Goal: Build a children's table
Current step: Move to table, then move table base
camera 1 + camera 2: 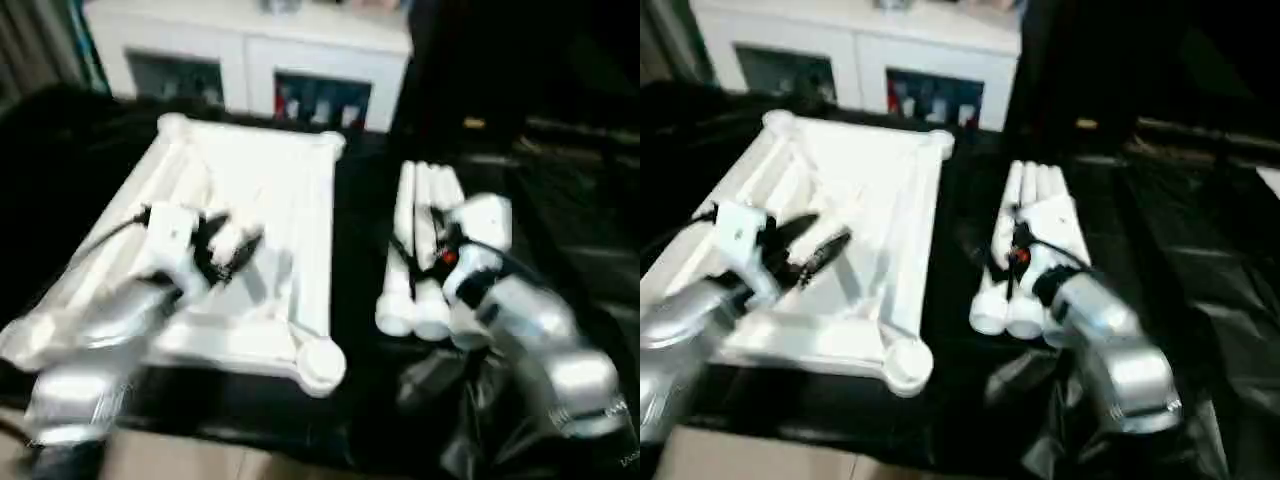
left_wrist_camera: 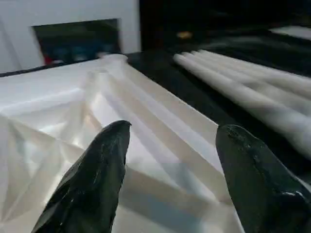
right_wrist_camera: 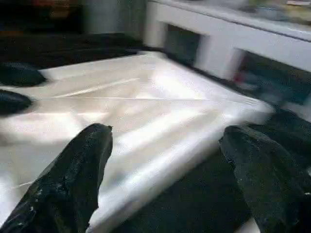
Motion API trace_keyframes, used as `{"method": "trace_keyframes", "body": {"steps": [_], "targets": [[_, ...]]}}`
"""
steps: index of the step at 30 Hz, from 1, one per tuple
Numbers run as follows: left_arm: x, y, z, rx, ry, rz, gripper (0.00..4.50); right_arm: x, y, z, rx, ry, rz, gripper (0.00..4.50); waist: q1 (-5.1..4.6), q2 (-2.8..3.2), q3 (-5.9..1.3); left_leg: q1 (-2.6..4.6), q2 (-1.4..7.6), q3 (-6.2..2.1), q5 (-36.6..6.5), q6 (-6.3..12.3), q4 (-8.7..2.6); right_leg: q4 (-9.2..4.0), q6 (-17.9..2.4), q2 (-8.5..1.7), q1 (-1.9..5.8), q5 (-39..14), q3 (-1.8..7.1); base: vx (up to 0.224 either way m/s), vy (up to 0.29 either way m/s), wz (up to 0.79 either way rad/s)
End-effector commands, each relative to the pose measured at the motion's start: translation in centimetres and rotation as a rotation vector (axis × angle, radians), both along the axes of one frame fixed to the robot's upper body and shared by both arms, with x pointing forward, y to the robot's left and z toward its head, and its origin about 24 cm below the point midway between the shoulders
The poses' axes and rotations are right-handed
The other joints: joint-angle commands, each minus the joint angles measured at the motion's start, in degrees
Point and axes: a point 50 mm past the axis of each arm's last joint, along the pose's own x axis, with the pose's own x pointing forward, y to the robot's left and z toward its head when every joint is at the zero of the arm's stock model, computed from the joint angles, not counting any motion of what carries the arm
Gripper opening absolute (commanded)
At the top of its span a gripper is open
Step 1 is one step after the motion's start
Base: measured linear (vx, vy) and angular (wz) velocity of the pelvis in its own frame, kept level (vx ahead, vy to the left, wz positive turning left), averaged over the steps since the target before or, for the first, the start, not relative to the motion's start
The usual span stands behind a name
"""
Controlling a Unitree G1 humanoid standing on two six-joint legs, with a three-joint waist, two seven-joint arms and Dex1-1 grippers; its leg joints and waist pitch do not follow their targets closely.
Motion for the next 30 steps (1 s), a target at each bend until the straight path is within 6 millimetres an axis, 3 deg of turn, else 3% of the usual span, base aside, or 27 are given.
{"method": "trace_keyframes", "body": {"steps": [1,2,3,4,5,6,7,8,14,17,21,22,24,27,28,30], "targets": [[-0.7,-1.4,0.4,0.063,-0.03,-0.203,3.19,-0.5,-0.4,0.3,-0.069,0.015,0.143,3.96,0.57,2.54,-2.14,0.79,4.54,0.35,5.16,3.97,-4.94,-2.95,-16.14,-4.48,3.35,7.76,2.2,0.0,0.0,0.0],[-0.8,-1.4,0.4,0.071,-0.028,-0.219,3.19,-0.5,-0.4,0.3,-0.079,0.016,0.155,3.96,0.57,2.01,-1.88,0.84,4.84,0.65,1.1,3.76,-5.29,-3.45,-16.05,-4.4,3.35,3.96,2.1,0.0,0.0,0.0],[-0.9,-1.5,0.3,0.092,-0.022,-0.253,3.19,-0.6,-0.5,0.3,-0.098,0.019,0.178,3.96,0.63,1.97,-1.6,0.82,5.15,0.83,-2.01,3.0,-5.65,-3.55,-15.94,-4.6,3.45,0.59,2.18,0.0,0.0,0.0],[-0.8,-1.4,-0.3,0.15,0.011,-0.304,3.19,-0.8,-0.7,0.1,-0.131,0.04,0.232,3.96,0.86,2.14,-1.27,1.22,5.34,1.63,-8.07,1.58,-6.03,-4.36,-14.83,-4.63,2.99,-6.42,2.36,-0.058,-0.002,0.06],[-0.9,-1.4,-0.4,0.154,0.016,-0.313,3.19,-0.9,-0.7,0.0,-0.136,0.043,0.241,3.96,0.91,2.1,-1.31,1.19,5.38,1.74,-8.54,1.27,-6.06,-4.31,-14.4,-4.72,3.11,-7.8,2.42,-0.061,-0.006,0.07],[-1.1,-1.4,-0.9,0.201,0.049,-0.389,3.19,-1.4,-0.9,-0.5,-0.193,0.075,0.312,3.96,0.89,1.45,-1.4,0.95,5.46,2.17,-7.77,1.16,-5.99,-4.48,-13.68,-4.9,3.16,-9.33,2.57,-0.061,-0.006,0.07],[-1.2,-1.3,-1.1,0.224,0.06,-0.424,3.03,-1.7,-1.0,-0.8,-0.223,0.091,0.343,3.96,1.26,1.69,-1.36,1.02,5.54,2.47,-6.97,1.45,-6.06,-4.66,-12.85,-4.96,2.89,-10.69,2.63,-0.058,-0.013,0.06],[-1.5,-1.3,-1.2,0.242,0.073,-0.456,3.03,-2.0,-1.1,-1.0,-0.248,0.104,0.37,3.96,1.29,1.97,-1.39,1.0,5.65,2.71,-6.64,1.23,-6.05,-4.65,-12.57,-5.01,2.71,-10.78,2.69,0.0,0.0,0.0],[-2.7,-0.7,-2.6,0.388,0.15,-0.606,2.51,-2.8,-1.2,-2.5,-0.325,0.153,0.445,3.96,1.17,1.83,-1.65,0.13,5.74,2.74,-3.59,1.24,-6.04,-4.13,-12.51,-5.08,2.86,-7.01,2.6,0.0,0.0,0.0],[-2.8,-0.6,-3.1,0.442,0.174,-0.645,2.32,-3.1,-0.8,-2.6,-0.311,0.162,0.466,3.96,1.16,1.64,-1.7,0.22,5.75,2.88,-2.99,1.36,-5.99,-3.99,-13.16,-4.93,2.7,-5.41,2.5,0.0,0.0,0.0],[-2.5,-0.4,-3.4,0.468,0.183,-0.661,1.96,-3.3,-0.7,-2.6,-0.311,0.167,0.489,3.96,1.17,1.9,-1.68,0.3,5.7,2.92,-3.69,1.21,-5.99,-4.0,-13.48,-4.92,2.64,-5.61,2.5,0.0,0.0,0.0],[-2.0,-0.3,-3.4,0.49,0.162,-0.654,1.87,-3.5,-0.7,-2.7,-0.321,0.165,0.507,3.96,1.19,2.38,-1.67,0.34,5.79,2.84,-4.01,1.03,-6.07,-4.02,-13.69,-4.96,2.62,-5.52,2.48,0.0,0.0,0.0],[-1.7,-0.3,-3.4,0.495,0.159,-0.651,1.66,-3.6,-0.7,-2.7,-0.326,0.166,0.516,3.96,1.2,2.13,-1.78,0.47,5.75,3.0,-4.31,0.97,-5.97,-4.01,-13.81,-4.89,2.6,-4.93,2.53,0.0,0.0,0.0],[-1.2,-0.1,-3.4,0.502,0.181,-0.669,1.41,-3.9,-0.9,-2.8,-0.342,0.177,0.538,3.96,1.24,2.14,-1.75,0.36,5.77,2.99,-4.12,0.78,-6.02,-3.93,-14.17,-4.95,2.72,-4.39,2.51,0.0,0.0,0.0],[-1.0,0.1,-3.4,0.511,0.192,-0.679,1.31,-3.9,-1.0,-2.8,-0.348,0.18,0.542,3.96,1.27,2.46,-1.79,0.41,5.78,2.94,-4.15,0.75,-6.03,-3.92,-14.24,-5.01,2.73,-4.49,2.52,0.0,0.0,0.0],[-1.0,0.1,-3.5,0.518,0.198,-0.687,1.06,-4.0,-1.0,-2.8,-0.351,0.181,0.544,3.96,1.09,2.28,-1.78,0.35,5.78,2.98,-4.25,0.73,-6.03,-3.99,-14.28,-4.93,2.74,-4.37,2.52,0.0,0.0,0.0]]}}
